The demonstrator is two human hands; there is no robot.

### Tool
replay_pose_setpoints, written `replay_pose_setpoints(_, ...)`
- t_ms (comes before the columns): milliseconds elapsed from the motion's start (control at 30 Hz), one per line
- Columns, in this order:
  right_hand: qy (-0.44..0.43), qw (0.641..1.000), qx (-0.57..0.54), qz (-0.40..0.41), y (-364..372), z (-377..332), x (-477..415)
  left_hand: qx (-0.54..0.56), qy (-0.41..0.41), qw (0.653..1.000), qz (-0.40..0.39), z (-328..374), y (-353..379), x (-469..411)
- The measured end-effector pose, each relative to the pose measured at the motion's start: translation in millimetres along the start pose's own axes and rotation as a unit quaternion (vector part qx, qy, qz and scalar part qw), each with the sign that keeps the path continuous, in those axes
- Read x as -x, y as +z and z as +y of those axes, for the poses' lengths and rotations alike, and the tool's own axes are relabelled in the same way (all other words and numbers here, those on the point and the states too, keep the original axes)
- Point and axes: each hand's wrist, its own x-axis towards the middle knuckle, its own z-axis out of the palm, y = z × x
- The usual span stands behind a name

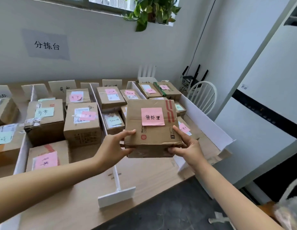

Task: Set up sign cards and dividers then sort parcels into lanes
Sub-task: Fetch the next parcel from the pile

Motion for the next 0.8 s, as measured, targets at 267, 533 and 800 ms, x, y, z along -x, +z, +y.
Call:
replay_pose_setpoints(267, 0.041, 0.998, 0.003, -0.057, -43.7, 39.9, -24.1, -0.044, -0.079, 0.996, 0.014, -5.7, 65.4, 2.6)
replay_pose_setpoints(533, 0.111, 0.989, -0.017, -0.091, -34.0, 86.5, -58.2, -0.115, -0.177, 0.977, -0.023, -34.6, 85.4, -4.5)
replay_pose_setpoints(800, 0.163, 0.982, -0.027, -0.091, -8.1, 127.7, -92.9, -0.146, -0.239, 0.959, -0.047, -70.7, 98.0, -22.3)
